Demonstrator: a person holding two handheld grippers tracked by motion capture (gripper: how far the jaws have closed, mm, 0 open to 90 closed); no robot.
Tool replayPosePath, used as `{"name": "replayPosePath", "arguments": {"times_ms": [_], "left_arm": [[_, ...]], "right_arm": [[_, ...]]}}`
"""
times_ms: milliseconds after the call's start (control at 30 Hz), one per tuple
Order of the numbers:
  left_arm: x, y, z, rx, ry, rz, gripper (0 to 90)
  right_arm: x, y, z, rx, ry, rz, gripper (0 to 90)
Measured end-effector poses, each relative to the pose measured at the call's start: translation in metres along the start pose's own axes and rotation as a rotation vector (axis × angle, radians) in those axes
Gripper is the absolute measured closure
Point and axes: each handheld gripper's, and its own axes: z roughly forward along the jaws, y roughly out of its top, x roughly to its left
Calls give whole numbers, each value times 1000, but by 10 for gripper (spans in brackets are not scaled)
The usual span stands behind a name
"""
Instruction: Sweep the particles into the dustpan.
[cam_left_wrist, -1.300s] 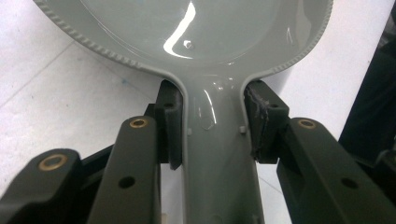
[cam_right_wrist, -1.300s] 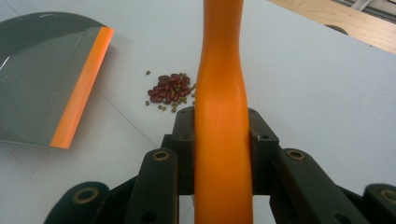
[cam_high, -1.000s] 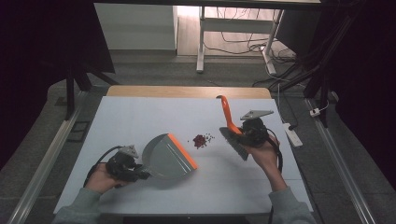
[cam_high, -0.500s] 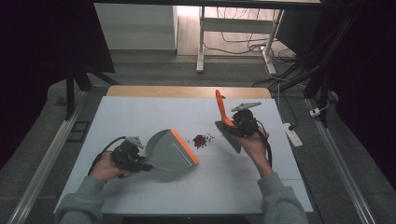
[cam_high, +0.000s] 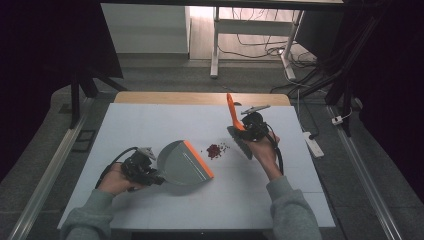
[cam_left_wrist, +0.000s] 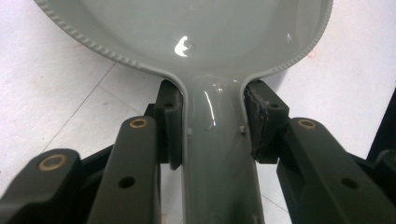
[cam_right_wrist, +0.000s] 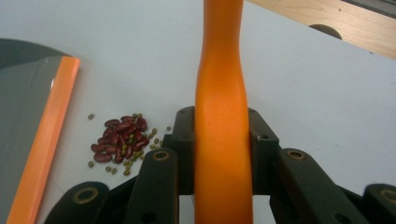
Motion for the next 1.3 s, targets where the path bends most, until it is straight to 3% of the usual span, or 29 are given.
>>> {"name": "replayPosePath", "arguments": {"times_ms": [333,733,867,1000,1300], "left_arm": [[-2,3,4,14,-3,7,618],[-1,6,10,12,-19,-5,618],[0,7,11,13,-28,-10,618],[0,7,11,14,-32,-10,619],[0,8,13,14,-34,-11,619]], "right_arm": [[4,4,28,67,-8,-19,704],[17,15,46,144,0,-56,704],[19,18,49,162,-6,-69,705],[18,18,50,157,4,-50,705],[39,20,52,184,20,-115,705]]}}
